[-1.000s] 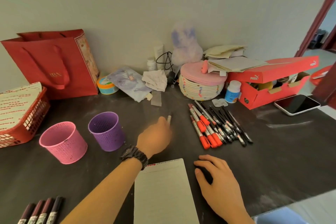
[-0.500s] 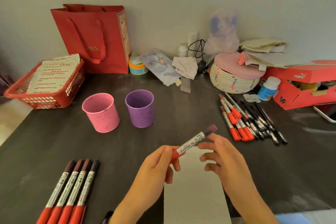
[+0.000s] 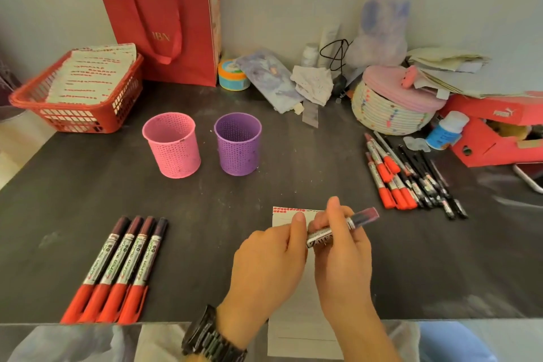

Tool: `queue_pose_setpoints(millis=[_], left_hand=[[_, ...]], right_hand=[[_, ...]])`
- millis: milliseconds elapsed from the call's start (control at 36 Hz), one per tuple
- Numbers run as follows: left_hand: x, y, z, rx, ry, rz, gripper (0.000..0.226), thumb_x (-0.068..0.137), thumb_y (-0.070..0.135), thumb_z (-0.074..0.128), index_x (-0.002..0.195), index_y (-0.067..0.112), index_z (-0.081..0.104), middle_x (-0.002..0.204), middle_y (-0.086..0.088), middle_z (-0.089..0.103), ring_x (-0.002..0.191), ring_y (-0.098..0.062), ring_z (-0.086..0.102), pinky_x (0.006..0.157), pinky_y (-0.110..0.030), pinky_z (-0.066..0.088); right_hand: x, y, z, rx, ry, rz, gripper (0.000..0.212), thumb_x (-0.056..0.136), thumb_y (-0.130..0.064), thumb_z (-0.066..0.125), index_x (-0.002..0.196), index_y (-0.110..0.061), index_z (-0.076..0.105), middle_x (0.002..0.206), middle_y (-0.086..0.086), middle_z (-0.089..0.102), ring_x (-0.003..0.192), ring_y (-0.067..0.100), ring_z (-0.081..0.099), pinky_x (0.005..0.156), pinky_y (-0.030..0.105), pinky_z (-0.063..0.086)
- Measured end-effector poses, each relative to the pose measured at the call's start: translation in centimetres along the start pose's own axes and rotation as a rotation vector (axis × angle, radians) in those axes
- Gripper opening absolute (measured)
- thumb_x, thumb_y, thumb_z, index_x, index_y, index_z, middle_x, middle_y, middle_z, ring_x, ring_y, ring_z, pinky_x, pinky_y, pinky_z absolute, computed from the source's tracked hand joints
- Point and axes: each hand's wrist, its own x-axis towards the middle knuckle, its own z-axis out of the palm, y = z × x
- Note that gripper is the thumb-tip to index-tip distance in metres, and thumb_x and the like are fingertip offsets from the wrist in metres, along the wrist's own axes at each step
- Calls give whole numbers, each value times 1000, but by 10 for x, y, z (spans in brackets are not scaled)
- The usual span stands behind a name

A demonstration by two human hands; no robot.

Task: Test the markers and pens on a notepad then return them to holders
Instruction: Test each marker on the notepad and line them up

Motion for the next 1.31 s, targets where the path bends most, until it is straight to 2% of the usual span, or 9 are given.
queue_pose_setpoints(millis=[139,389,472,583,694,861,1000,1111,1306], left_hand=[[-7,4,6,270,85,73,63,97,58,16,53,20,39,45,2,41,50,-20,45,45,-28,25],[-16,16,9,332,88,103,58,96,47,17,46,19,19,37,5,21,36,-15,25,39,-21,13],[-12,15,10,284,-5,18,60,95,50,11,57,11,37,44,3,37,45,-17,38,43,-27,27],[-6,-11,1,-38,-234,-147,44,101,36,36,62,20,47,50,7,46,49,-9,40,50,-22,36],[2,-41,-31,-143,-38,-184,51,100,51,27,62,21,42,50,5,47,54,-12,45,59,-27,39],[27,-46,-31,-109,65,-84,55,78,82,30,77,32,53,74,10,63,70,-7,60,64,-27,46],[50,-56,-10,45,14,54,21,83,51,61,94,39,49,97,36,50,95,4,53,72,-16,44],[53,-64,-5,80,6,58,22,84,44,67,94,40,48,97,43,45,96,8,50,71,-12,38],[53,-66,-2,180,-1,102,21,83,51,66,92,39,50,97,38,39,94,7,36,73,-6,28]], right_hand=[[-3,-10,-4,612,81,284,47,99,-32,55,55,-19,44,60,-3,35,50,13,36,63,29,36],[5,-25,-11,567,136,330,53,91,-26,56,50,-23,22,45,-5,17,40,14,14,44,27,29],[9,-23,-14,604,26,347,52,85,-24,59,49,-23,21,43,-6,15,37,14,13,40,28,26],[28,-35,-44,715,-104,245,53,88,-29,59,49,-26,23,41,-6,18,35,10,15,37,25,24],[54,-51,-86,781,-81,145,50,100,-32,49,55,-27,26,46,-8,25,41,8,21,50,22,24],[63,-37,-71,415,-34,270,45,92,-58,54,78,-18,69,80,0,66,70,16,64,73,31,51],[67,-27,-48,151,-104,313,70,93,-73,40,92,-14,77,77,9,67,57,16,57,52,26,50],[72,-24,-36,-73,-173,249,51,86,-64,57,91,-19,80,85,12,75,61,15,66,54,25,55],[88,-4,-9,-385,-146,-43,29,90,-37,72,66,-22,66,54,5,59,41,14,52,41,22,42]])
